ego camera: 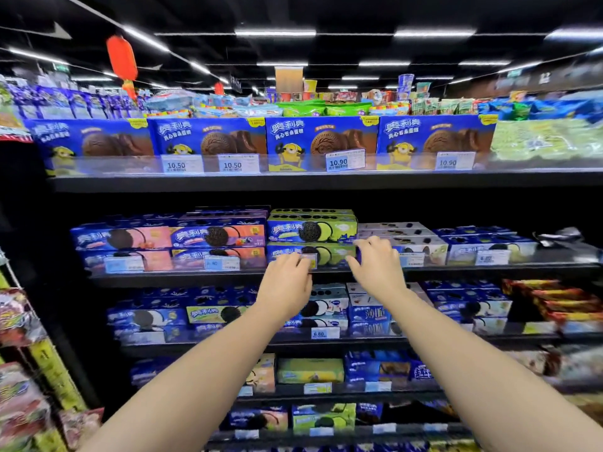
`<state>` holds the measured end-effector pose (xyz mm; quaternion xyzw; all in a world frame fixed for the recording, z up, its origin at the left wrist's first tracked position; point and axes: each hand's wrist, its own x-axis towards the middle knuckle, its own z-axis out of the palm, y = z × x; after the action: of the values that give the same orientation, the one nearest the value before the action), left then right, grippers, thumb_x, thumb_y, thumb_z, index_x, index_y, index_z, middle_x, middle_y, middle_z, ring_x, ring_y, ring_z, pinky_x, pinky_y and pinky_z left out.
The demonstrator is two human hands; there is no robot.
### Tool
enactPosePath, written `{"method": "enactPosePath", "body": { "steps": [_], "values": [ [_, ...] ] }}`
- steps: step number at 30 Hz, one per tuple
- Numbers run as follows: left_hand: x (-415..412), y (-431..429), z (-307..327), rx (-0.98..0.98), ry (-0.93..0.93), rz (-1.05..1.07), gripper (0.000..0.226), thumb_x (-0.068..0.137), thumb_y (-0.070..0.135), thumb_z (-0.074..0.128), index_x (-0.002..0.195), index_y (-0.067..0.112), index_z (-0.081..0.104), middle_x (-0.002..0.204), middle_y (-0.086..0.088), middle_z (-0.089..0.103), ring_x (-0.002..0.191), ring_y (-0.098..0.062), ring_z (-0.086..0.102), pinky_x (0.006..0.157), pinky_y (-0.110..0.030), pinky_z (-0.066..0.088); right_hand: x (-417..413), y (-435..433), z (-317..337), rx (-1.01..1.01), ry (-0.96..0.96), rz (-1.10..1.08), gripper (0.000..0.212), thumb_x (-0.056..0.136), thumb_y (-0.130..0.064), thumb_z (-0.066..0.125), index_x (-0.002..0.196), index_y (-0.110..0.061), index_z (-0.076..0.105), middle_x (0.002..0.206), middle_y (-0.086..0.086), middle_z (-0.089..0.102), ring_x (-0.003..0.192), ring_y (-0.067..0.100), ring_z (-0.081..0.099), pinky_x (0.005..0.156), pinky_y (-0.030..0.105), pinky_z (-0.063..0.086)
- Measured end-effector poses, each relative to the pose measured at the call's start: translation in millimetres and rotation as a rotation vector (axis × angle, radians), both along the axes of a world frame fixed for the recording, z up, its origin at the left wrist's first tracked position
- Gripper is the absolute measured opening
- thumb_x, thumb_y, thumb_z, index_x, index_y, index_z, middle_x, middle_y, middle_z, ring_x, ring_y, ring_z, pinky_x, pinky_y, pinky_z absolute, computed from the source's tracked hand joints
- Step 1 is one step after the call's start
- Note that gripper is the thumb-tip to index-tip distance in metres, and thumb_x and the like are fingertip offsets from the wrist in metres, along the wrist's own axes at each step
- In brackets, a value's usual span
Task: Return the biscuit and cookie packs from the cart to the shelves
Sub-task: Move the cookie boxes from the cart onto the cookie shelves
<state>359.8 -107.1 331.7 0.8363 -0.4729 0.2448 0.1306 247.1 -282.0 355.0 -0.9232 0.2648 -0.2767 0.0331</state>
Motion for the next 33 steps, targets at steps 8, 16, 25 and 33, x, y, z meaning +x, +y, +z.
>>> {"method": "enactPosePath", "body": {
  "steps": [8,16,25,33],
  "values": [
    [-40,68,-107,0.108,0.171,-0.089,0.031,0.100,0.030,0.050,0.123,0.014,0.062,0.119,-0.007,0.061,0.112,-0.031,0.054,0.090,-0.044,0.047,-46,82,-122,0.012,0.256,0.079,0.039,0.101,-0.040,0.051,0.133,-0.020,0.058,0.124,0.006,0.057,0.120,0.030,0.049,0.095,0.042,0.041],
    [-74,143,-271,0.292,0.376,-0.090,0.028,0.099,0.025,0.050,0.116,0.009,0.064,0.115,-0.012,0.062,0.108,-0.036,0.056,0.087,-0.046,0.047,-82,147,-303,0.270,0.509,0.163,0.041,0.099,-0.038,0.057,0.134,-0.016,0.060,0.123,0.009,0.059,0.121,0.033,0.051,0.094,0.042,0.046],
    [-121,216,-478,0.591,0.701,0.085,0.038,0.100,0.032,0.043,0.133,0.016,0.052,0.127,-0.007,0.054,0.120,-0.030,0.050,0.098,-0.043,0.045,-126,205,-509,0.599,0.842,0.231,0.047,0.100,-0.046,0.052,0.141,-0.024,0.051,0.144,0.006,0.051,0.126,0.025,0.052,0.104,0.038,0.045],
    [-173,254,-631,0.726,0.978,0.198,0.049,0.098,0.027,0.049,0.146,0.022,0.043,0.150,-0.005,0.042,0.136,-0.027,0.041,0.113,-0.041,0.037,-142,243,-655,0.904,1.071,0.286,0.071,0.096,-0.052,0.059,0.154,-0.019,0.036,0.155,0.007,0.043,0.137,0.024,0.046,0.114,0.034,0.038]
  ]
}}
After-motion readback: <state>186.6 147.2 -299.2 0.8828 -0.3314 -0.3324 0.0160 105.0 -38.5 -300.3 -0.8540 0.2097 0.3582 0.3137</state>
